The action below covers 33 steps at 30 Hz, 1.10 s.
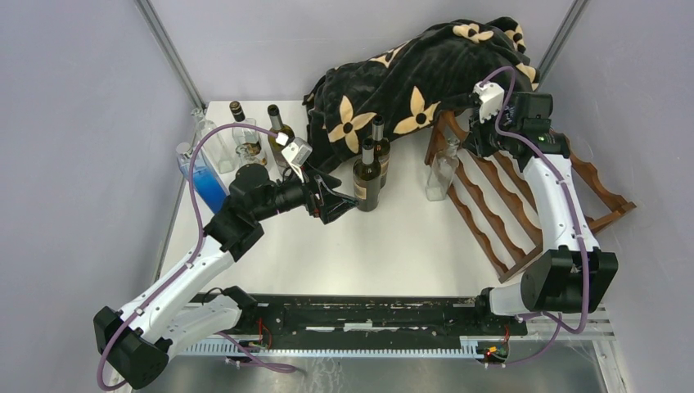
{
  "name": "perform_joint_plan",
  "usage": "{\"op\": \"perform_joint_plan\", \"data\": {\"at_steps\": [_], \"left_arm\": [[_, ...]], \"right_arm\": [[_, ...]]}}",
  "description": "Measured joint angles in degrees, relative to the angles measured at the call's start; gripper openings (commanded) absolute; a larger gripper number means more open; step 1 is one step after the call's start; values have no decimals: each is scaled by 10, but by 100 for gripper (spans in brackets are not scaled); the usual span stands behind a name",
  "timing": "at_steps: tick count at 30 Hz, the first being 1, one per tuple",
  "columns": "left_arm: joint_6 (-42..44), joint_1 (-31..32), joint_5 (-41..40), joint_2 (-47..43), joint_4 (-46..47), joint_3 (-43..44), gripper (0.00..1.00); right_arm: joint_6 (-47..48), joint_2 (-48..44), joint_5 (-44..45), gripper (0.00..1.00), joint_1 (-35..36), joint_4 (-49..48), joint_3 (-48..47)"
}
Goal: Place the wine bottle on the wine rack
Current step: Move the wine rack to the corner of the board.
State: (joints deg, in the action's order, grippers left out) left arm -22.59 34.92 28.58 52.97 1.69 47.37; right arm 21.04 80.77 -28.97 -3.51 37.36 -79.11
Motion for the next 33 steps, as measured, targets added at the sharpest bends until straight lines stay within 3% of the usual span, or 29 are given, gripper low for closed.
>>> {"op": "perform_joint_plan", "data": {"at_steps": [5,8,14,18,31,33], "left_arm": [[0,0,0,0,0,0,99],[0,0,0,0,0,0,99],[0,1,0,0,0,0,99],[0,1,0,0,0,0,100],[0,1,0,-2,0,0,100],[0,1,0,-2,0,0,100]], "right_arm": [[-24,0,14,5,20,-13,3],[-42,0,26,12,42,-22,5],[-50,2,30,46,65,-21,2],[-35,7,8,59,68,-8,-10],[30,1,-105,65,11,43,-99],[45,0,-118,74,11,51,-99]]}}
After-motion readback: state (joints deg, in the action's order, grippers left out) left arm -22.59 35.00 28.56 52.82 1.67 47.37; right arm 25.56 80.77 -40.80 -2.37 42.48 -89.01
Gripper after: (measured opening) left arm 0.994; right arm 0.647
